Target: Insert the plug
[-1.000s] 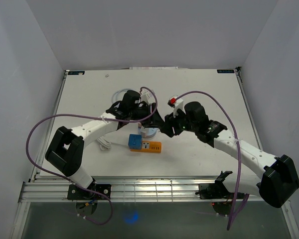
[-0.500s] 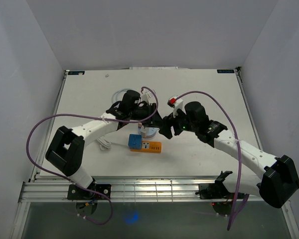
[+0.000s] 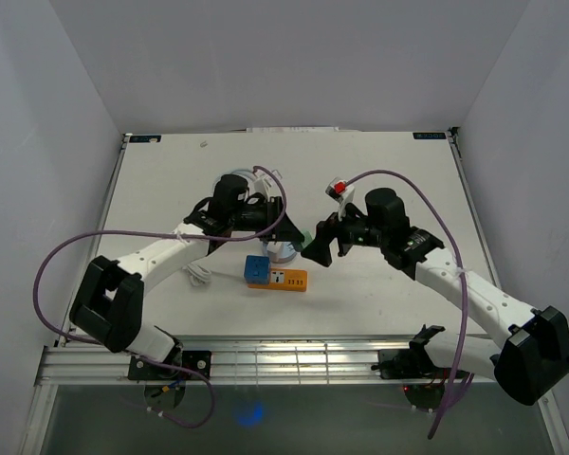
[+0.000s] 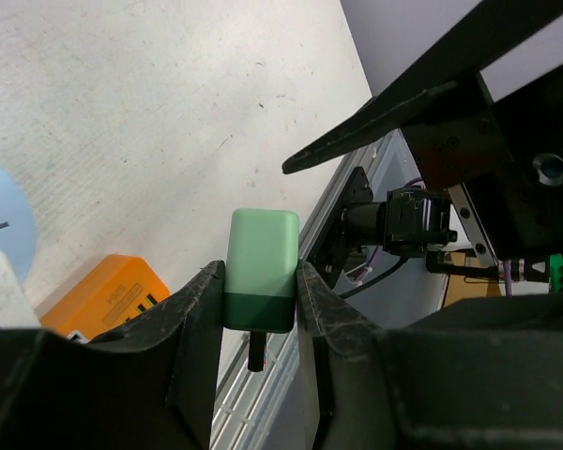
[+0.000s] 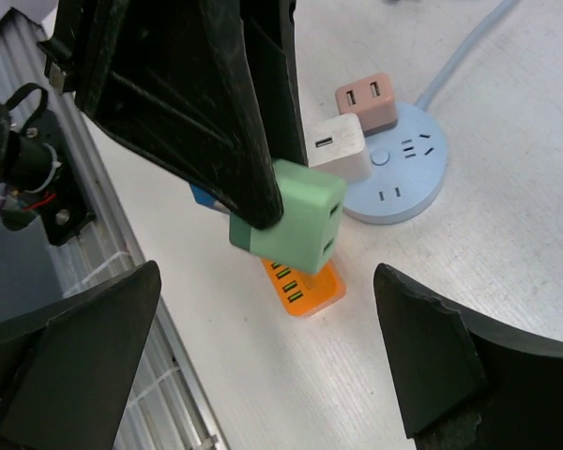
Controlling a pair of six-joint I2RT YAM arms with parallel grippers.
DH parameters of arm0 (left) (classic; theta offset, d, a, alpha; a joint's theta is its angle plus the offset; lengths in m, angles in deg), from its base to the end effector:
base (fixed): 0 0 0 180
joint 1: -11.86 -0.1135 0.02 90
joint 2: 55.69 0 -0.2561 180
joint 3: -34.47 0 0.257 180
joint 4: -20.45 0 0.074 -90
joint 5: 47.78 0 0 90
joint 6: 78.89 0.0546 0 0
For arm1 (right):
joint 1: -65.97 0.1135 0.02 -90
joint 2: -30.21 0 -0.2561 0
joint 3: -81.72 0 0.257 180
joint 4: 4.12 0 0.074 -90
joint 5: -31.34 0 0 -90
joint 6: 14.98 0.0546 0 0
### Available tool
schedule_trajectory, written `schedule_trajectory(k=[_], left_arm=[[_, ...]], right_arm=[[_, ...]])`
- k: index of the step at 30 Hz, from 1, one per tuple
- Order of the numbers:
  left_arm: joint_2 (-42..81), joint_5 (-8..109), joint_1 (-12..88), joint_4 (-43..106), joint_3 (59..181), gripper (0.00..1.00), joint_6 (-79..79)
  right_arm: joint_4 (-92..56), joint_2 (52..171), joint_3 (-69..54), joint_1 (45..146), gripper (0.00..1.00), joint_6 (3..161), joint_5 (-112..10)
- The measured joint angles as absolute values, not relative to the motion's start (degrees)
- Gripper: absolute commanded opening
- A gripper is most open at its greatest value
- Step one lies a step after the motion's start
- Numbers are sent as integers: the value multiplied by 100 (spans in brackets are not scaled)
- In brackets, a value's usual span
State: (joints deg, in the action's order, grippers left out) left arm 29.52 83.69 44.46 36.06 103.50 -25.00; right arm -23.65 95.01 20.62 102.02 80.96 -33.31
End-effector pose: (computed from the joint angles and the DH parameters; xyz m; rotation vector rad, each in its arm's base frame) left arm 0.2696 -0.2153 0.2366 0.4110 2.2966 -1.4307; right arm 0.2132 0.1841 0.2800 -0.8168 1.8798 0.9044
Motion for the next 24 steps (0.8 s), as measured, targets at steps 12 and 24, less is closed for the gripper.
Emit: schedule_trajectory(k=[12, 24], left_arm=[[1763, 8885, 4321, 2752, 9447, 0, -1908], [1020, 9591, 4321, 1842, 9023, 0, -1451]], right_arm=[[-2111, 9582, 1870, 9785, 81, 8708, -1366], [-1438, 9582, 1850, 9780, 63, 9105, -599]])
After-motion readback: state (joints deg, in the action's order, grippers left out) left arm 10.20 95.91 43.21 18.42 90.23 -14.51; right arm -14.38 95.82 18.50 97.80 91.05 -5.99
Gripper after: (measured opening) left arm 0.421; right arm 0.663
